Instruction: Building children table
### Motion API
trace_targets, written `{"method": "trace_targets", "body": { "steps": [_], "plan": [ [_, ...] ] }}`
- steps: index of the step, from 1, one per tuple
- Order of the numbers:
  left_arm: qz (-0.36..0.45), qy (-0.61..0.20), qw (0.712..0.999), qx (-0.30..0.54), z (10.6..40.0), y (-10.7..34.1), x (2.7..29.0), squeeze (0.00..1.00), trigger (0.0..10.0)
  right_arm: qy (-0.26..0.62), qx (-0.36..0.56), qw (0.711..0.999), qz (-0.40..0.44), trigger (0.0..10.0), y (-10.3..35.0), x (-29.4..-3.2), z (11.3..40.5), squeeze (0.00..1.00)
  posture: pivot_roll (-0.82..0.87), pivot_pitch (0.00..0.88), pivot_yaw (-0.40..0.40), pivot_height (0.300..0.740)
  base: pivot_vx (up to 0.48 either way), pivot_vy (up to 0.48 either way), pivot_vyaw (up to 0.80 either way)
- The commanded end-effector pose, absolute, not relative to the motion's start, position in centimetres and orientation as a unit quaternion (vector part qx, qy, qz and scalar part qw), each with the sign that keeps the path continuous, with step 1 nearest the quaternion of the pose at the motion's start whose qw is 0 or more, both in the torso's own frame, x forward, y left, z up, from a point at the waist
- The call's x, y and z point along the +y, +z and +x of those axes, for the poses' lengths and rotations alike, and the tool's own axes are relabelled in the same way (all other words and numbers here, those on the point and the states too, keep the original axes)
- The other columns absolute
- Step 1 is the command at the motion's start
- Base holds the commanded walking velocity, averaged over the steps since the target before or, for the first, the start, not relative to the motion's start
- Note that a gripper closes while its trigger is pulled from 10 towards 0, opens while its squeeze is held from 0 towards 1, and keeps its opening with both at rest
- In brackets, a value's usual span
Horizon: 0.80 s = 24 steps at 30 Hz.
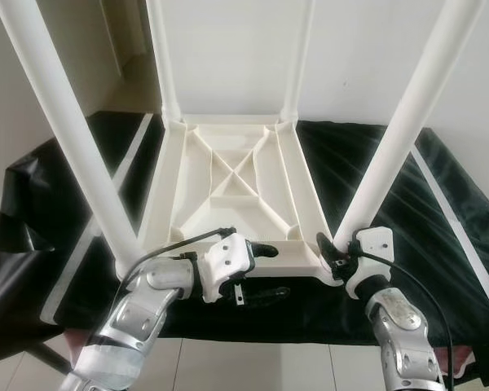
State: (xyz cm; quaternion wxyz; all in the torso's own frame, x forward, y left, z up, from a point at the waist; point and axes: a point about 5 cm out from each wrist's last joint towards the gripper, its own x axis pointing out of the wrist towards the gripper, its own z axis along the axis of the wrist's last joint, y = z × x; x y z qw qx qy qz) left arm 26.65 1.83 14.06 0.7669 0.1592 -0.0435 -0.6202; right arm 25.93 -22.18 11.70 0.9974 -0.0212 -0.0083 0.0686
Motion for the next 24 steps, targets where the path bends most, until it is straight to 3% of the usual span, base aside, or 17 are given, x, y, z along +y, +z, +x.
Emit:
{"method": "trace_targets", "body": {
  "steps": [1,8,11,14,15,19,24],
  "plan": [
    [0.156,-0.578,0.799,-0.047,27.0,13.8,1.7,0.0,10.0,0.025,0.014,0.999,-0.018,10.0,11.0,-22.4,25.6,0.0,-0.05,0.0,-0.024,0.74,0.0,0.0,0.0],
    [0.156,-0.579,0.799,-0.047,26.9,13.7,1.7,0.0,10.0,-0.076,0.04,0.996,0.008,10.0,10.2,-21.4,25.0,0.0,-0.04,0.0,-0.029,0.74,0.0,0.0,0.0],
    [0.159,-0.578,0.799,-0.046,26.9,13.7,1.8,0.0,10.0,-0.172,0.061,0.983,0.027,10.0,9.4,-20.5,24.7,0.0,-0.04,0.0,-0.034,0.74,0.0,0.0,0.0],
    [0.159,-0.578,0.799,-0.046,26.9,13.7,1.8,0.0,10.0,-0.188,0.061,0.98,0.031,10.0,9.3,-20.4,24.7,0.0,-0.04,0.0,-0.034,0.74,0.0,0.0,0.0],
    [0.158,-0.578,0.799,-0.046,26.9,13.7,1.8,0.0,10.0,-0.233,0.067,0.969,0.05,10.0,9.1,-19.7,24.7,0.0,-0.04,0.0,-0.034,0.74,0.0,0.0,0.0],
    [0.157,-0.577,0.8,-0.047,26.9,13.8,1.7,0.0,10.0,-0.22,0.058,0.97,0.082,10.0,9.4,-17.8,24.9,0.0,-0.03,0.0,-0.037,0.74,0.0,0.0,0.0],
    [0.159,-0.582,0.796,-0.049,26.8,13.7,1.6,0.0,10.0,-0.204,0.058,0.974,0.085,10.0,9.9,-17.5,25.1,0.0,-0.04,0.0,-0.029,0.74,0.0,0.0,0.0]
  ]
}}
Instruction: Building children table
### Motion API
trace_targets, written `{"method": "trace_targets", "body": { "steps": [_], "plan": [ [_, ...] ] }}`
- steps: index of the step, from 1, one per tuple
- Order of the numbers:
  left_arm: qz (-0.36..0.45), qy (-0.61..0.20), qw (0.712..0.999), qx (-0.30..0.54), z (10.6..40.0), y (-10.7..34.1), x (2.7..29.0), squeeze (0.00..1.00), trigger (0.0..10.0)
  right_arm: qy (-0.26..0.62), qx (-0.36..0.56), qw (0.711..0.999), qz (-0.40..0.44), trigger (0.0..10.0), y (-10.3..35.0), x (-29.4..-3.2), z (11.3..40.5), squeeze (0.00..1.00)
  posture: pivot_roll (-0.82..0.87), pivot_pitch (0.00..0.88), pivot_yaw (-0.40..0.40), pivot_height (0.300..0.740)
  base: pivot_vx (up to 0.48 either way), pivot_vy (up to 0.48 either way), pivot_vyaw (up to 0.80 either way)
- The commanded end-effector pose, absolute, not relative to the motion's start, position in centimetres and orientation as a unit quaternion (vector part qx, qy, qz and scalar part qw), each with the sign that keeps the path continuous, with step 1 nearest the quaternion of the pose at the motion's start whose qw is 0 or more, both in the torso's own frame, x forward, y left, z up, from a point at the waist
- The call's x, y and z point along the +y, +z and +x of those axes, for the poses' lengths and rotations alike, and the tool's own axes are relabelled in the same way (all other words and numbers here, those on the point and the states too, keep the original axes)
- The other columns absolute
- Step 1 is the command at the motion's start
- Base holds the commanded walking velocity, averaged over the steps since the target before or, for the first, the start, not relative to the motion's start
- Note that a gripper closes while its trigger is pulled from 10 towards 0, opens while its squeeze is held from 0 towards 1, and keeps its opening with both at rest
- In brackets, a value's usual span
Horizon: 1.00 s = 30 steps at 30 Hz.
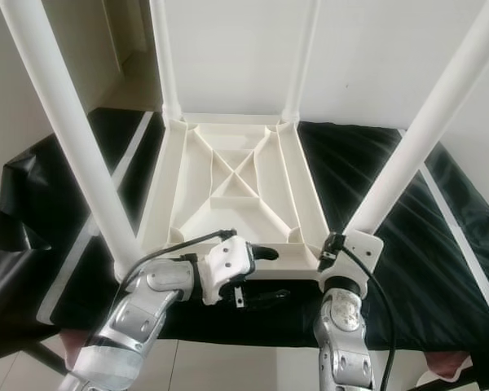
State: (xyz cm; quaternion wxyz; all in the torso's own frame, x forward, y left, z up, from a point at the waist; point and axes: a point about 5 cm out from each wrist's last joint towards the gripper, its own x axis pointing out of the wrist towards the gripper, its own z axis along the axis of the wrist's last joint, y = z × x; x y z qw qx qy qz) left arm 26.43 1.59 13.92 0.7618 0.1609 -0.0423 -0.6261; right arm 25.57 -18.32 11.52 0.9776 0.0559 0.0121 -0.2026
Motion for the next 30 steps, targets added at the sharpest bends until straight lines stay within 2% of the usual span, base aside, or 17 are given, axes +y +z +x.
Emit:
{"method": "trace_targets", "body": {
  "steps": [1,5,6,7,8,23,24,30],
  "plan": [
    [0.159,-0.583,0.796,-0.05,26.9,13.8,1.6,0.0,10.0,-0.205,0.059,0.973,0.083,10.0,9.9,-17.5,25.1,0.0,-0.04,0.0,-0.029,0.74,0.0,0.0,0.0],
    [0.159,-0.582,0.796,-0.051,27.0,13.9,1.6,0.0,10.0,-0.202,0.056,0.975,0.075,10.0,10.1,-17.3,25.1,0.0,-0.04,0.0,-0.028,0.74,0.0,0.0,0.0],
    [0.158,-0.582,0.796,-0.051,26.9,13.9,1.5,0.0,10.0,-0.204,0.053,0.975,0.07,10.0,10.1,-17.3,25.1,0.71,-0.04,0.0,-0.028,0.74,0.0,0.0,0.0],
    [0.158,-0.582,0.796,-0.052,26.9,13.9,1.5,0.0,10.0,-0.206,0.051,0.975,0.067,10.0,10.2,-17.3,25.1,0.71,-0.04,0.0,-0.028,0.74,0.0,0.0,0.0],
    [0.158,-0.582,0.796,-0.052,26.9,13.9,1.5,0.0,10.0,-0.207,0.05,0.975,0.064,10.0,10.2,-17.3,25.1,1.0,-0.04,0.0,-0.028,0.74,0.0,0.0,0.0],
    [0.158,-0.579,0.798,-0.05,26.8,13.8,1.7,0.0,10.0,-0.167,0.027,0.985,0.045,10.0,10.9,-17.9,25.2,1.0,-0.03,0.0,-0.035,0.74,0.0,0.0,0.0],
    [0.159,-0.578,0.799,-0.049,26.8,13.8,1.7,0.0,10.0,-0.145,0.026,0.988,0.048,10.0,10.9,-18.1,25.2,0.0,-0.03,0.0,-0.035,0.74,0.0,0.0,0.0],
    [0.156,-0.578,0.8,-0.046,26.6,13.7,1.6,0.0,10.0,-0.085,0.001,0.996,0.012,10.0,11.5,-19.3,25.3,0.0,-0.03,0.0,-0.038,0.74,0.0,0.0,0.0]
  ]
}}
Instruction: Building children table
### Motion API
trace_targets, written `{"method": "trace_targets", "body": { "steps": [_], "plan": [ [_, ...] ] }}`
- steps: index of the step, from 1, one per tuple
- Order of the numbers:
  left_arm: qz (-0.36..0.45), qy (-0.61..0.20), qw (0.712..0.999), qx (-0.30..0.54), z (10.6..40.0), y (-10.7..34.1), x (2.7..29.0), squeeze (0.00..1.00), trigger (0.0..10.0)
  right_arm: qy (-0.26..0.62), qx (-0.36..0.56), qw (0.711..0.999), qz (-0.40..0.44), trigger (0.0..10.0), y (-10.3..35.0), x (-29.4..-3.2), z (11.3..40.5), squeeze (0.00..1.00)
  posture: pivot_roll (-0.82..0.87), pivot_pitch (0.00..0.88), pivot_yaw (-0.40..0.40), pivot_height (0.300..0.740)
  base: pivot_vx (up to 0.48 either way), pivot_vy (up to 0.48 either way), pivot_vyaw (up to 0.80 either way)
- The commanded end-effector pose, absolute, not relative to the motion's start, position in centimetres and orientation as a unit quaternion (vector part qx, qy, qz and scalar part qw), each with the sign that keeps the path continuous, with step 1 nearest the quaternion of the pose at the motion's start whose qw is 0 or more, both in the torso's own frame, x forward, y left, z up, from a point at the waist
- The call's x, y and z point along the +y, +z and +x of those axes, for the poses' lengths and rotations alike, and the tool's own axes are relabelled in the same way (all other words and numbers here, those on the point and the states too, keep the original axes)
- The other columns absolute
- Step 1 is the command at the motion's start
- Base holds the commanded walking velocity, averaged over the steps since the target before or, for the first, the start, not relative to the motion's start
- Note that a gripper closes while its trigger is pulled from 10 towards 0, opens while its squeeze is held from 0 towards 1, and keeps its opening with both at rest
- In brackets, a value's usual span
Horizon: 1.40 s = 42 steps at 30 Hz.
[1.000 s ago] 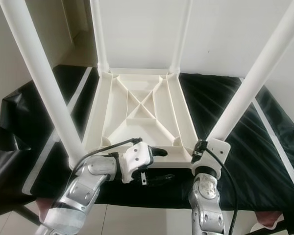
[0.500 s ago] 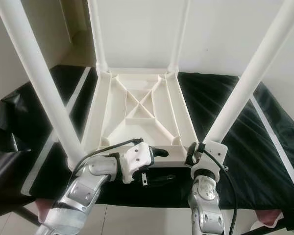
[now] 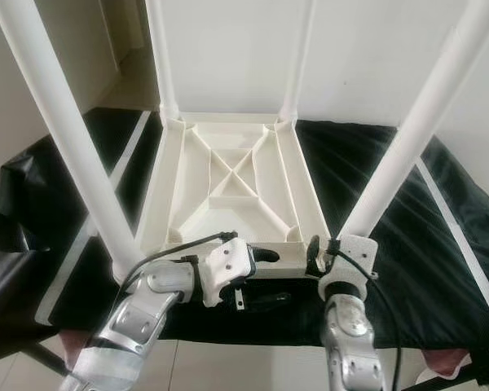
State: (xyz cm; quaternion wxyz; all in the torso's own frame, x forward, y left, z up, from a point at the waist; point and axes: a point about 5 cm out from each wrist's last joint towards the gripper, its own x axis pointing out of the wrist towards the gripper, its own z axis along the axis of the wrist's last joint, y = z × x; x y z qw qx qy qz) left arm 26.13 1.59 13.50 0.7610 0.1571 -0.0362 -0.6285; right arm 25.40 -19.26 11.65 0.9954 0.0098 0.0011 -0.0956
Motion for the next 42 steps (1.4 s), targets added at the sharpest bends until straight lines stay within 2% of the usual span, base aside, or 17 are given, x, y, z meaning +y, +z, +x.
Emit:
{"method": "trace_targets", "body": {
  "steps": [1,5,7,13,24,25,26,27,28,29,31,40,41,42],
  "plan": [
    [0.157,-0.575,0.802,-0.043,26.7,13.6,1.6,0.0,10.0,-0.059,-0.003,0.998,0.011,10.0,11.7,-19.6,25.4,0.0,-0.03,0.0,-0.035,0.74,0.0,0.0,0.0],
    [0.159,-0.572,0.804,-0.041,26.7,13.6,1.7,0.0,10.0,-0.04,-0.007,0.999,0.006,10.0,11.9,-19.8,25.4,0.0,-0.03,0.0,-0.035,0.74,0.0,0.0,0.0],
    [0.161,-0.568,0.806,-0.041,27.0,13.7,2.0,0.0,10.0,0.006,-0.011,1.0,-0.012,10.0,12.2,-20.4,25.5,0.0,-0.03,0.0,-0.032,0.74,0.0,0.0,0.0],
    [0.167,-0.557,0.812,-0.044,27.2,13.8,2.3,0.0,10.0,0.074,-0.004,0.996,-0.05,10.0,12.1,-22.0,25.6,0.0,-0.03,0.0,-0.038,0.74,0.0,0.0,0.0],
    [0.162,-0.555,0.814,-0.045,27.0,13.8,2.2,0.0,10.0,0.132,0.005,0.988,-0.08,10.0,11.9,-22.6,26.1,0.0,-0.02,0.0,-0.045,0.74,0.0,0.0,0.0],
    [0.162,-0.556,0.814,-0.045,26.9,13.7,2.2,0.0,10.0,0.139,0.006,0.986,-0.087,8.7,11.9,-22.6,26.3,0.0,-0.02,0.0,-0.046,0.74,0.0,0.0,0.0],
    [0.162,-0.556,0.814,-0.045,26.9,13.7,2.2,0.0,10.0,0.139,0.006,0.986,-0.087,8.7,11.9,-22.6,26.3,0.0,-0.02,0.0,-0.046,0.74,0.0,0.0,0.0],
    [0.162,-0.556,0.814,-0.044,26.8,13.7,2.2,0.0,10.0,0.148,0.007,0.985,-0.09,7.0,12.0,-22.6,26.4,0.0,-0.02,0.0,-0.05,0.74,0.0,0.0,0.0],
    [0.162,-0.555,0.815,-0.044,26.8,13.6,2.3,0.0,10.0,0.159,0.007,0.983,-0.093,2.5,12.0,-22.7,26.6,0.0,-0.01,0.0,-0.052,0.74,0.0,0.0,0.0],
    [0.162,-0.555,0.815,-0.044,26.8,13.6,2.3,0.0,10.0,0.159,0.007,0.983,-0.093,2.5,12.0,-22.7,26.6,0.0,-0.01,0.0,-0.052,0.74,0.0,0.0,0.0],
    [0.162,-0.553,0.816,-0.043,26.8,13.6,2.3,0.0,10.0,0.164,0.007,0.982,-0.097,0.0,11.9,-23.0,26.6,0.0,-0.01,0.0,-0.06,0.74,0.0,0.0,0.0],
    [0.16,-0.547,0.82,-0.045,26.9,13.7,2.3,0.0,10.0,0.167,0.011,0.982,-0.088,0.0,11.4,-23.3,26.5,0.0,0.0,0.0,-0.066,0.74,0.0,0.0,0.0],
    [0.16,-0.547,0.821,-0.044,27.0,13.7,2.4,0.0,10.0,0.158,0.012,0.984,-0.079,9.6,11.2,-23.3,26.5,0.0,-0.01,0.0,-0.065,0.74,0.0,0.0,0.0],
    [0.16,-0.547,0.821,-0.044,27.0,13.7,2.4,0.0,10.0,0.151,0.013,0.986,-0.072,9.6,11.2,-23.3,26.6,0.0,-0.01,0.0,-0.065,0.74,0.0,0.0,0.0]
  ]
}}
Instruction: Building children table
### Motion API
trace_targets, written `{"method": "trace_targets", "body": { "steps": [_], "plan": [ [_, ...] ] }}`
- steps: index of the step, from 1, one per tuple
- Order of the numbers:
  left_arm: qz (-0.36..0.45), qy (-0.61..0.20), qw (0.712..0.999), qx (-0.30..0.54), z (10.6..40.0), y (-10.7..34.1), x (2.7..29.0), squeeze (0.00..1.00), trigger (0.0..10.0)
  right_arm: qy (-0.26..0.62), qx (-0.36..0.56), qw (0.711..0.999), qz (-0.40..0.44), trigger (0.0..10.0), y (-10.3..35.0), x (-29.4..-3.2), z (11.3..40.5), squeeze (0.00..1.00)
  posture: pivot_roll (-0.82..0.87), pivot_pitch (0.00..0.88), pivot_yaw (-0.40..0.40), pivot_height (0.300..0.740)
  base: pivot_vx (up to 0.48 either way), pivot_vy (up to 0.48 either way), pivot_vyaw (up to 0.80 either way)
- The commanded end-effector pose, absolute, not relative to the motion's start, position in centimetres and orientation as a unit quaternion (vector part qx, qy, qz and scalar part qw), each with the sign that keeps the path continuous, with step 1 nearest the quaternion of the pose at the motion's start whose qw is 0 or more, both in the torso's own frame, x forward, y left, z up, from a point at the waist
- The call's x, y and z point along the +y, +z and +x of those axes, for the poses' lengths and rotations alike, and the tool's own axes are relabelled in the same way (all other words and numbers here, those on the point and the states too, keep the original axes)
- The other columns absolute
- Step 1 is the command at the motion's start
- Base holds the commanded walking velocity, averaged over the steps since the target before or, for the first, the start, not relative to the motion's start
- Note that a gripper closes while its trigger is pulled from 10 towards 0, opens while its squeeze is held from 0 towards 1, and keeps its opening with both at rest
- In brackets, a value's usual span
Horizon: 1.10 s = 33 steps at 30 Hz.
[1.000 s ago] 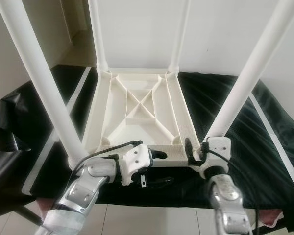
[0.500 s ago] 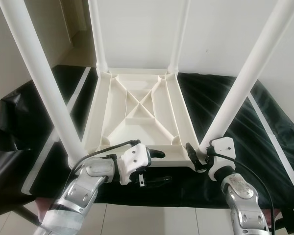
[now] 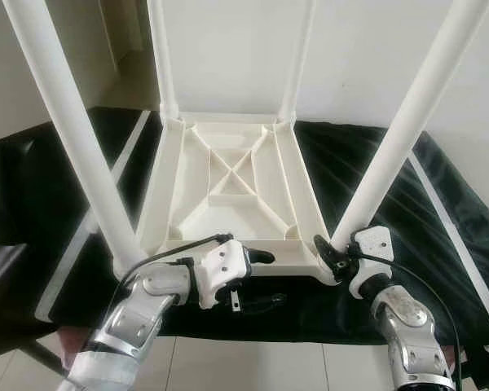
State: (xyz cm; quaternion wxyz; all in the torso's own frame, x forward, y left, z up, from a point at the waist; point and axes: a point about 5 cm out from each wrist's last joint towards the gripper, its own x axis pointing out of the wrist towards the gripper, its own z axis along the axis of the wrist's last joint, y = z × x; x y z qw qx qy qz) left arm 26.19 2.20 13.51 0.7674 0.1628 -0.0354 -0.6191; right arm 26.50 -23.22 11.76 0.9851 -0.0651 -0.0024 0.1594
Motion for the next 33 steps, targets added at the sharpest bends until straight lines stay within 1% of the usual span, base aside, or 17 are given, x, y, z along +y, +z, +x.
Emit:
{"method": "trace_targets", "body": {
  "steps": [1,2,3,14,16,17,18,23,24,26,28,29,30,31,33],
  "plan": [
    [0.16,-0.546,0.821,-0.044,27.1,13.7,2.4,0.0,10.0,0.148,0.013,0.987,-0.069,9.6,11.1,-23.3,26.6,0.0,-0.01,0.0,-0.065,0.74,0.0,0.0,0.0],
    [0.16,-0.546,0.821,-0.044,27.1,13.7,2.4,0.0,10.0,0.148,0.013,0.987,-0.069,9.6,11.1,-23.3,26.6,0.0,-0.01,0.0,-0.065,0.74,0.0,0.0,0.0],
    [0.161,-0.546,0.821,-0.045,27.0,13.7,2.4,0.0,10.0,0.142,0.018,0.988,-0.058,10.0,10.8,-23.1,26.6,0.0,-0.01,0.0,-0.065,0.74,0.0,0.0,0.0],
    [0.161,-0.547,0.821,-0.044,27.0,13.6,2.4,0.0,10.0,0.079,0.035,0.996,-0.038,10.0,10.0,-22.7,26.6,0.0,0.0,0.0,-0.067,0.74,0.0,0.0,0.0],
    [0.16,-0.546,0.821,-0.044,26.9,13.7,2.4,0.0,10.0,0.037,0.041,0.998,-0.029,10.0,9.8,-22.4,26.6,0.0,0.0,0.0,-0.067,0.74,0.0,0.0,0.0],
    [0.16,-0.546,0.821,-0.044,26.9,13.7,2.4,0.0,10.0,0.037,0.041,0.998,-0.029,10.0,9.8,-22.4,26.6,0.0,0.0,0.0,-0.067,0.74,0.0,0.0,0.0],
    [0.161,-0.546,0.821,-0.044,26.9,13.6,2.5,0.0,10.0,-0.003,0.044,0.999,-0.018,10.0,9.7,-22.1,26.6,0.0,0.0,0.0,-0.062,0.74,0.0,0.0,0.0],
    [0.162,-0.547,0.82,-0.044,26.8,13.7,2.5,0.0,10.0,-0.045,0.045,0.998,-0.009,10.0,9.8,-21.4,26.5,0.0,0.0,0.0,-0.059,0.74,0.0,0.0,0.0],
    [0.163,-0.548,0.819,-0.044,26.8,13.7,2.5,0.0,10.0,-0.07,0.048,0.996,-0.001,10.0,9.7,-20.9,26.4,0.0,0.0,0.0,-0.059,0.74,0.0,0.0,0.0],
    [0.163,-0.548,0.819,-0.044,26.8,13.7,2.6,0.0,10.0,-0.079,0.05,0.996,0.001,10.0,9.7,-20.7,26.3,0.0,0.0,0.0,-0.059,0.74,0.0,0.0,0.0],
    [0.163,-0.548,0.819,-0.045,26.9,13.7,2.5,0.0,10.0,-0.122,0.05,0.991,0.01,10.0,9.8,-20.4,26.2,0.0,0.0,0.0,-0.061,0.74,0.0,0.0,0.0],
    [0.163,-0.548,0.819,-0.045,26.9,13.7,2.5,0.0,10.0,-0.122,0.05,0.991,0.01,10.0,9.8,-20.4,26.2,0.0,0.0,0.0,-0.061,0.74,0.0,0.0,0.0],
    [0.163,-0.548,0.819,-0.045,26.9,13.8,2.5,0.0,10.0,-0.161,0.053,0.985,0.016,10.0,9.7,-20.1,26.1,0.0,0.0,0.0,-0.064,0.74,0.0,0.0,0.0],
    [0.163,-0.548,0.819,-0.045,26.9,13.8,2.5,0.0,10.0,-0.161,0.053,0.985,0.016,10.0,9.7,-20.1,26.1,0.0,0.0,0.0,-0.064,0.74,0.0,0.0,0.0],
    [0.164,-0.547,0.82,-0.047,26.9,13.8,2.4,0.0,10.0,-0.228,0.057,0.971,0.034,10.0,9.6,-20.0,25.9,0.0,0.02,0.0,-0.079,0.74,0.0,0.0,0.0]
  ]
}}
